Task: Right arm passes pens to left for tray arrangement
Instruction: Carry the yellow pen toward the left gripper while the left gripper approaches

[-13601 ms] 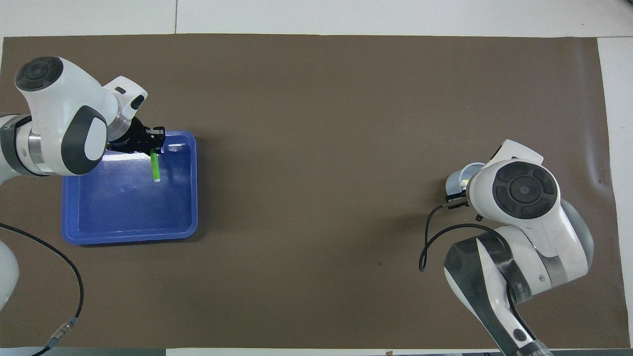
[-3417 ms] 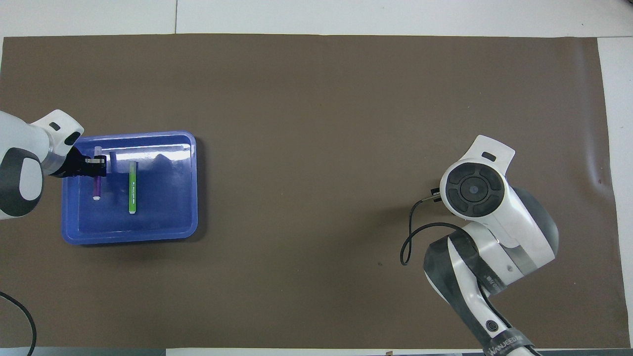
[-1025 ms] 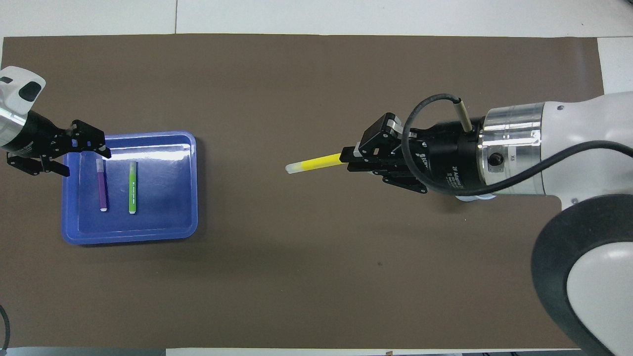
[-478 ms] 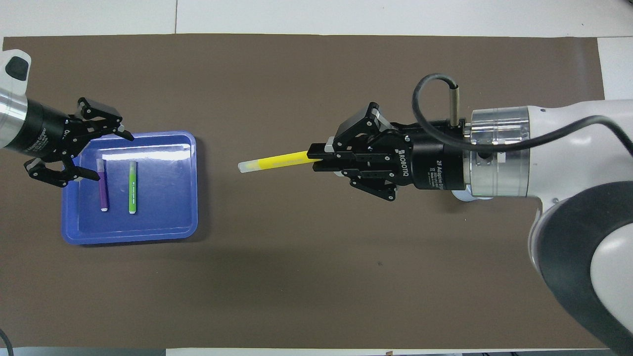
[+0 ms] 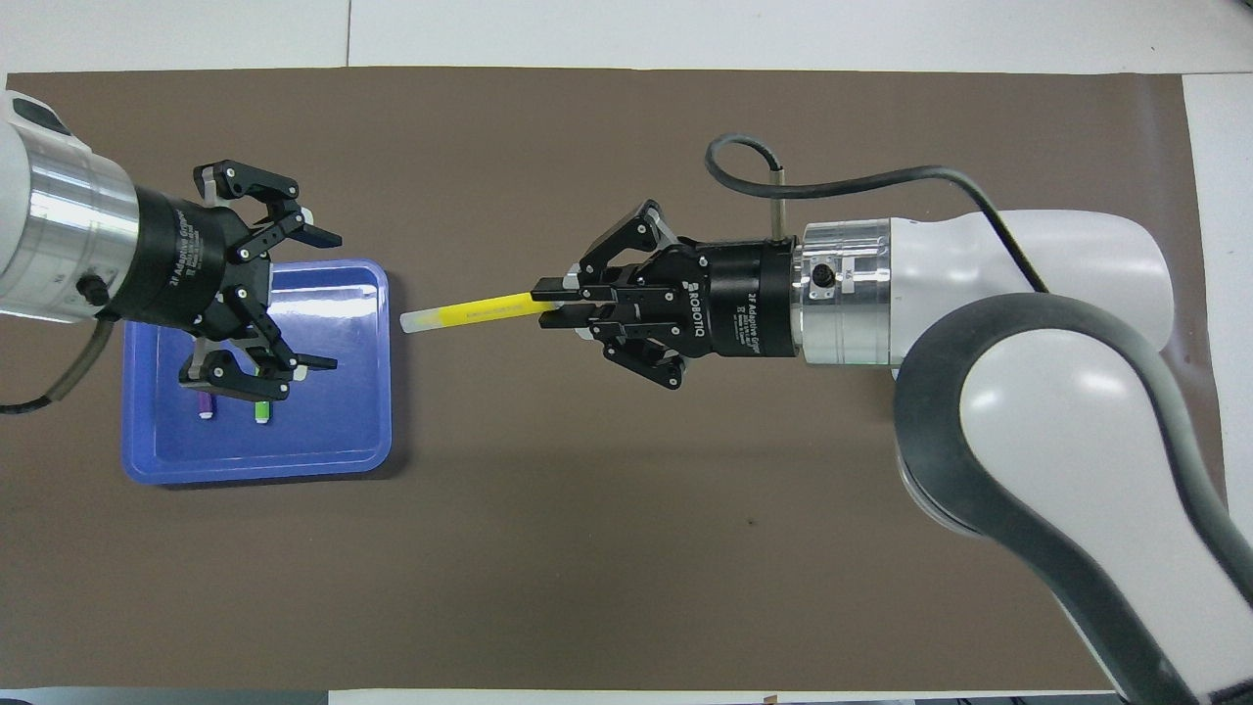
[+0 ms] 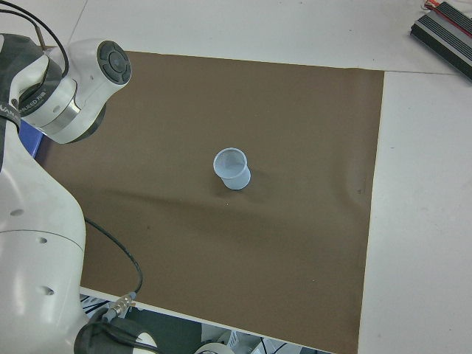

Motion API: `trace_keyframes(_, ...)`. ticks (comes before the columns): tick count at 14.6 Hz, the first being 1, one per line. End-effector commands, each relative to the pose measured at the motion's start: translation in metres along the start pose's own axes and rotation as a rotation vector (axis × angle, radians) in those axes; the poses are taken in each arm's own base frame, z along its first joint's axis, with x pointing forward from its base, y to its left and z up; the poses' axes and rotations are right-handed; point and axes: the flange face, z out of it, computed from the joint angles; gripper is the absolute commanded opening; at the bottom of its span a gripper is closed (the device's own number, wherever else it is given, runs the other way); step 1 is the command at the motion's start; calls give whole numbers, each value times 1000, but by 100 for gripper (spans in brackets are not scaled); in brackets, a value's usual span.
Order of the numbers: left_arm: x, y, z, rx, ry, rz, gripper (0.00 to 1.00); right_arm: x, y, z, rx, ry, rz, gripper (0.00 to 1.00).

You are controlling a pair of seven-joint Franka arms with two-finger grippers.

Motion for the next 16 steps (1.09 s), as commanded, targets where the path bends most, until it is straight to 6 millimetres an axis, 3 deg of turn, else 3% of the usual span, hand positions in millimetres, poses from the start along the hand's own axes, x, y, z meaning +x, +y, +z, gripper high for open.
trace_keyframes(1, -50, -23, -6, -51, 54, -112, 100, -2, -2, 5, 26, -8, 30, 0)
trace_keyframes(3, -73, -32, 1, -79, 61, -213, 100, -3, -2, 7, 24, -12, 31, 0)
trace_keyframes(6, -89, -40, 11, -96, 63, -224, 100, -8, -1, 15, 30, 0, 29, 0)
trace_keyframes(10, -82, -38, 40, -160, 57, -262, 100, -11, 0, 19, 29, 5, 27, 0)
trace_keyframes(16, -79, -34, 28, -163, 52, -263, 100, -15, 1, 24, 21, 16, 8, 0)
